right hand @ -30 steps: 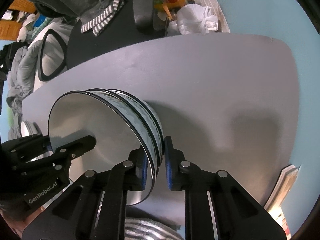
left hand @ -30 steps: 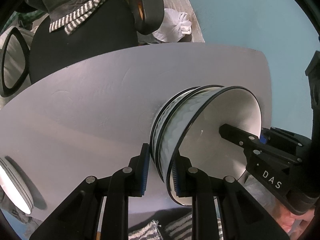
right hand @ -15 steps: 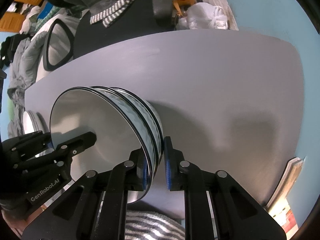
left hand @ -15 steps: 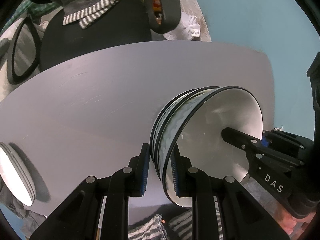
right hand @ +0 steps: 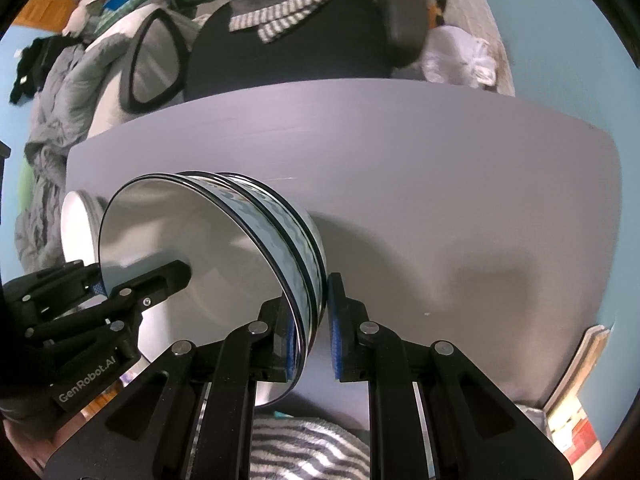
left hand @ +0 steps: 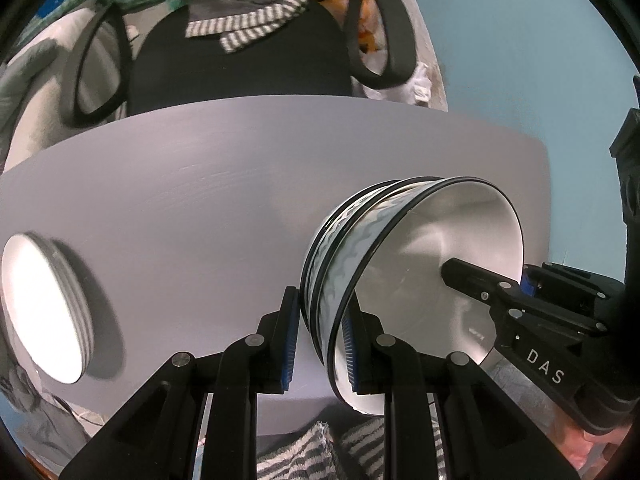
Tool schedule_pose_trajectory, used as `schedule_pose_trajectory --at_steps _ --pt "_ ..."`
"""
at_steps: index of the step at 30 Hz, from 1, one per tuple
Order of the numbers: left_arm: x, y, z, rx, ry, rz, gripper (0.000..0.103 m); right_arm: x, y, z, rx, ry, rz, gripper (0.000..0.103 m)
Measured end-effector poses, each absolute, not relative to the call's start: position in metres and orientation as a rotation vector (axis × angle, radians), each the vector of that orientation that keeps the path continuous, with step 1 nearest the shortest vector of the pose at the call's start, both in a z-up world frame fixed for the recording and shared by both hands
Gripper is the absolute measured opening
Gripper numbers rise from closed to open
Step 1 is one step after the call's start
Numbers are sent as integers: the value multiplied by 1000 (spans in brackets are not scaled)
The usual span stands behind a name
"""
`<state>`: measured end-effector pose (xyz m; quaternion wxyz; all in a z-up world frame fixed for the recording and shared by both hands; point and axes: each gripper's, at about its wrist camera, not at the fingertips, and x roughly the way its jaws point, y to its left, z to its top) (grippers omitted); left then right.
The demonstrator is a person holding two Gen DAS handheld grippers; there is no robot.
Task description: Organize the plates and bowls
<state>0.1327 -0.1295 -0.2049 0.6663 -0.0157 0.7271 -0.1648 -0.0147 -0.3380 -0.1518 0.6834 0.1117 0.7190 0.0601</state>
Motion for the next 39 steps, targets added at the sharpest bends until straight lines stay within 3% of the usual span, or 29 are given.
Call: schedule_pose_trajectory --at_steps 26,39 --pt "114 112 -176 -260 1547 -138 20 11 -116 -133 19 1584 368 14" --pt "100 196 -186 -334 1540 -65 20 20 -20 -139 -64 1592 432 14"
